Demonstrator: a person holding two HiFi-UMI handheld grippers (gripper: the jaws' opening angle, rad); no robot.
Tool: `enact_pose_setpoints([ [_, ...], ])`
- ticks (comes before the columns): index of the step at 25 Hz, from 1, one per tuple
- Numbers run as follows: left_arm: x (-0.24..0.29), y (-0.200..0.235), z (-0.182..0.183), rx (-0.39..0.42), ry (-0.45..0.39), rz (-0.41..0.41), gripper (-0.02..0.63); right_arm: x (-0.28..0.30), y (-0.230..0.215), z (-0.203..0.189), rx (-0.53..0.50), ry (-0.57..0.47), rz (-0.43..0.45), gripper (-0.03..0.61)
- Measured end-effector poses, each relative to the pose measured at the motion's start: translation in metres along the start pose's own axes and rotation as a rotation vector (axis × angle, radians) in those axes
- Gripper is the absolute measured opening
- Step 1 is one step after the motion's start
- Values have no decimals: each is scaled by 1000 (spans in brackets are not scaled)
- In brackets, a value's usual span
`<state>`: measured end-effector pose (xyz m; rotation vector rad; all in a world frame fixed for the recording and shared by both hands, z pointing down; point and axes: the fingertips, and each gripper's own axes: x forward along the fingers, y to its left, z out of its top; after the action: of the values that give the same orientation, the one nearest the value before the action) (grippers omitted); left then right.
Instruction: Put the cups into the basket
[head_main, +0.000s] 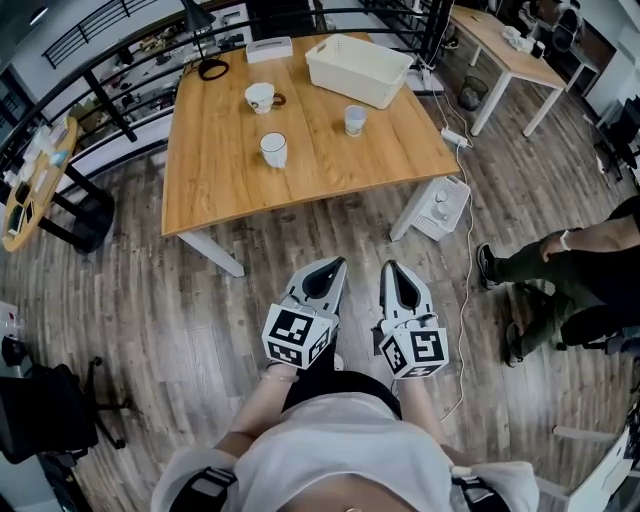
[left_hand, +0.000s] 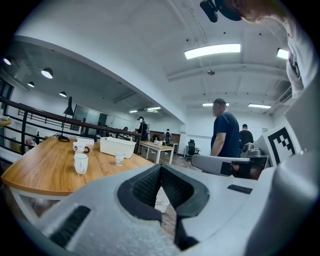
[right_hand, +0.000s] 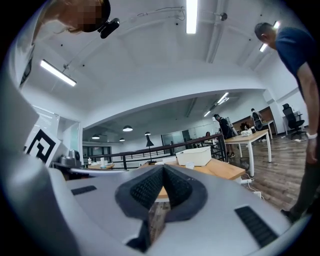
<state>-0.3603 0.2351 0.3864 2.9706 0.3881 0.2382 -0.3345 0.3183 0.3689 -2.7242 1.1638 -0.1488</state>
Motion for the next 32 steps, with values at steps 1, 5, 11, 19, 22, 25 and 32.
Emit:
enact_pose_setpoints([
  [1, 6, 1, 1, 1, 0, -6, 8, 4, -4, 1, -1, -1, -4, 6],
  [5, 33, 7, 6, 8, -2, -32, 8, 22, -21, 1, 1, 2, -21, 6],
  [11, 79, 32, 8, -5, 1, -50, 8, 64, -46, -3, -5, 21, -32, 6],
  [19, 153, 82, 17, -25, 42, -63, 8, 144, -81, 6, 2, 36, -35, 6],
  [22, 183, 99, 25, -24, 47, -72, 8, 173, -98, 10, 6, 35, -44, 6],
  [25, 213, 119, 33, -23, 51, -79, 8, 206, -114, 15, 8, 41, -48, 6],
  [32, 276, 166, 51, -35, 49, -78, 8, 280, -141, 20, -1, 63, -26, 6],
])
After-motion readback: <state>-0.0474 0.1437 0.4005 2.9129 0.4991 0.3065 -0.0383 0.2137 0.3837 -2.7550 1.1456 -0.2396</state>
